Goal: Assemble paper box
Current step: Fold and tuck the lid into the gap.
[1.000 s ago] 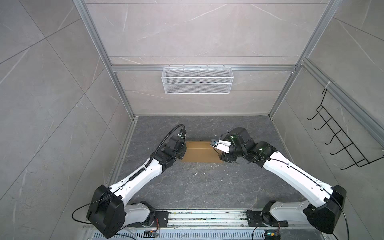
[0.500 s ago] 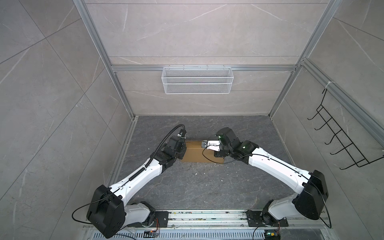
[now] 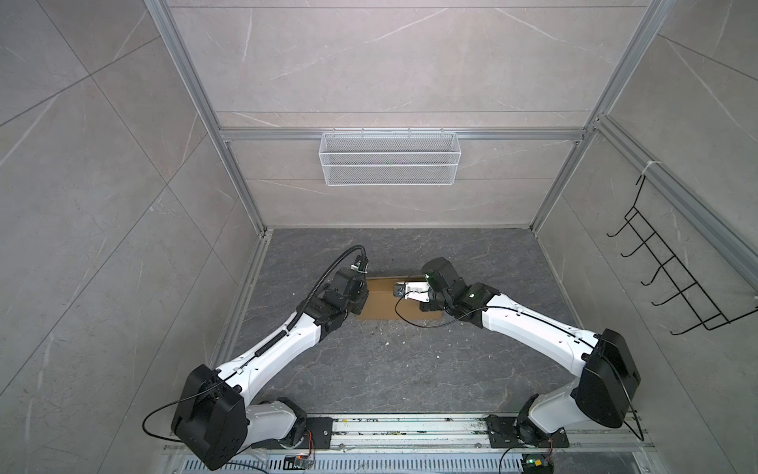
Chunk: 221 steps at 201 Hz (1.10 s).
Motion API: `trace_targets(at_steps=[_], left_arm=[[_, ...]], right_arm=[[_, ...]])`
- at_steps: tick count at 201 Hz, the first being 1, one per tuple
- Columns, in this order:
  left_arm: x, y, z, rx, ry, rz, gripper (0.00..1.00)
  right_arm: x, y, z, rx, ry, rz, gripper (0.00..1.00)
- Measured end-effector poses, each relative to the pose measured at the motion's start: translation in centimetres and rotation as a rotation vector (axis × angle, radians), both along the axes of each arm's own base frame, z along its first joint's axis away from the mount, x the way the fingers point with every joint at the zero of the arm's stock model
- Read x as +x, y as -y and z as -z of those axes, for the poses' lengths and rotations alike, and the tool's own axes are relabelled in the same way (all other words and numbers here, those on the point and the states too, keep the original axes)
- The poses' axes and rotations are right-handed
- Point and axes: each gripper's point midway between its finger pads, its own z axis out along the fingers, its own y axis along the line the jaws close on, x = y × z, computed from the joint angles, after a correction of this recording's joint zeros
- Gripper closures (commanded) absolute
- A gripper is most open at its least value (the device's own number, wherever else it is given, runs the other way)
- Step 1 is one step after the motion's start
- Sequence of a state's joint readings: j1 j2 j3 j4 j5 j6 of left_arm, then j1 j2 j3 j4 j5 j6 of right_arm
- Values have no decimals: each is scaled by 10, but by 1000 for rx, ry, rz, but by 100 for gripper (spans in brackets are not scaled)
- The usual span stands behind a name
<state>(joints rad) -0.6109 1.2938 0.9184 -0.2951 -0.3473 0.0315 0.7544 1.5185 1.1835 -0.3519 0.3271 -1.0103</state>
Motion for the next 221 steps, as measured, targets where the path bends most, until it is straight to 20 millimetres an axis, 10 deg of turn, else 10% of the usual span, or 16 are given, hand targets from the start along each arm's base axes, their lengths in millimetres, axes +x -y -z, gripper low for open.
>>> trace_targets(at_steps=[138, 221], left_arm=[[1, 2, -4, 3, 3, 8, 100], [-17, -5, -8, 33, -32, 44, 75]], right_arm=[[2, 1, 10, 1, 58, 27, 54], [4, 0, 11, 30, 62, 48, 55]])
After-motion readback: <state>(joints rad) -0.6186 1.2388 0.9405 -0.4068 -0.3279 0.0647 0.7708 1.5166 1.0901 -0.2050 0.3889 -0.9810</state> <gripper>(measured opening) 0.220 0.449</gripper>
